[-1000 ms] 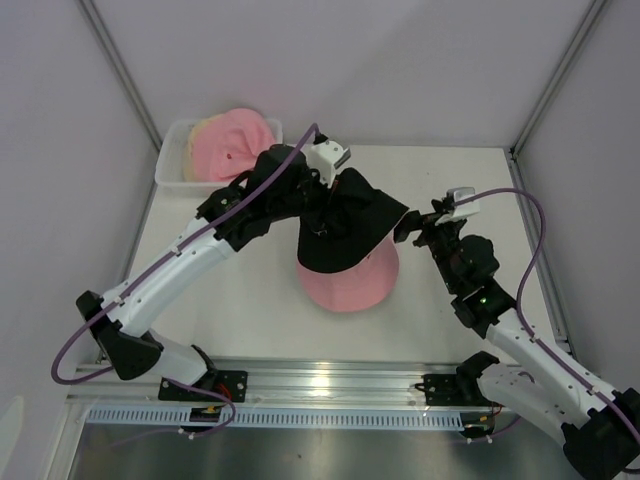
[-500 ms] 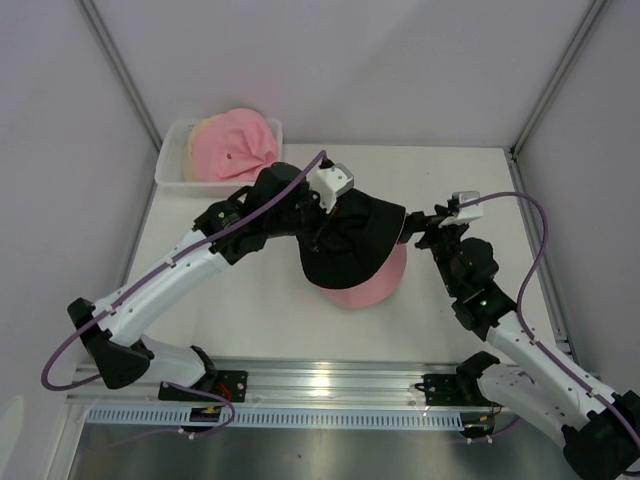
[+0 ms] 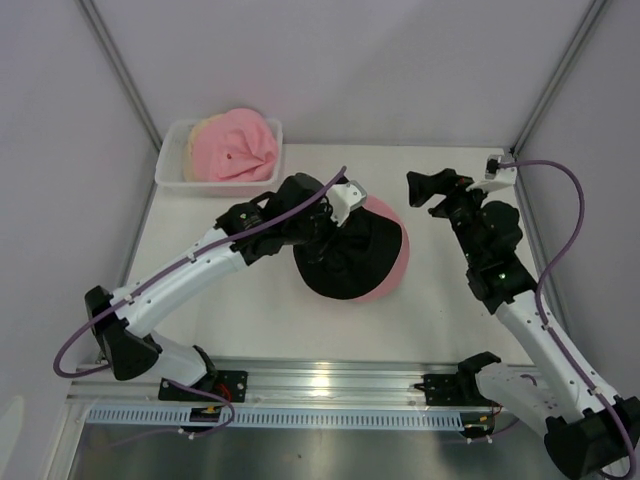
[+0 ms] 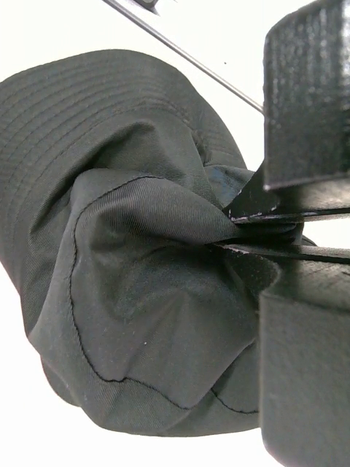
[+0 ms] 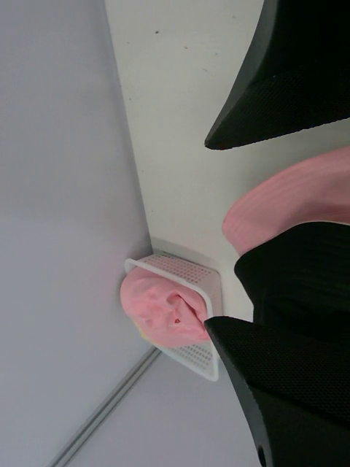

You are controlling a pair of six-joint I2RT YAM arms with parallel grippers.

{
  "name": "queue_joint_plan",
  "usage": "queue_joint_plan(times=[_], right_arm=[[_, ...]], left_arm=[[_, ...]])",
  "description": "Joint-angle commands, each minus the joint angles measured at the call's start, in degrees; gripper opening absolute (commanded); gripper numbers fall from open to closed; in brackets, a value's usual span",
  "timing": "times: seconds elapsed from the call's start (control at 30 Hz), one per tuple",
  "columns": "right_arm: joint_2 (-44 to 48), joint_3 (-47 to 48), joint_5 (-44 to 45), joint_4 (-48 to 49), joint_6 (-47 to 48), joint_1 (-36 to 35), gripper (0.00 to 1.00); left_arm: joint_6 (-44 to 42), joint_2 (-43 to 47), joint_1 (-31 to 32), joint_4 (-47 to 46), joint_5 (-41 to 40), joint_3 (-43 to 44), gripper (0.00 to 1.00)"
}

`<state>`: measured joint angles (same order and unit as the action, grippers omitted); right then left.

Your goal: Stack the hats

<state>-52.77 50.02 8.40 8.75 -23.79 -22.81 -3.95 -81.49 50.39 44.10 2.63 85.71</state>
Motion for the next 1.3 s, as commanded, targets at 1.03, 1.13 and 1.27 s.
queue_joint_plan(times=[1.03, 1.13, 1.27], right_arm=[[-0.66, -17.23, -28.97, 6.26, -29.74, 5.75, 0.00], [-2.06, -17.15, -28.62, 6.89, -28.60, 6.90, 0.00], [-5.22, -16.62, -28.00, 6.54, -24.91, 9.71, 0.00]], left_arm=[[8.25, 2.38, 1.82, -5.16, -7.20, 5.71, 0.59], [9.13, 7.64, 0.68, -8.48, -11.50, 2.38, 0.86], [16.30, 15.19, -8.00, -14.20, -10.21, -4.03, 0.97]])
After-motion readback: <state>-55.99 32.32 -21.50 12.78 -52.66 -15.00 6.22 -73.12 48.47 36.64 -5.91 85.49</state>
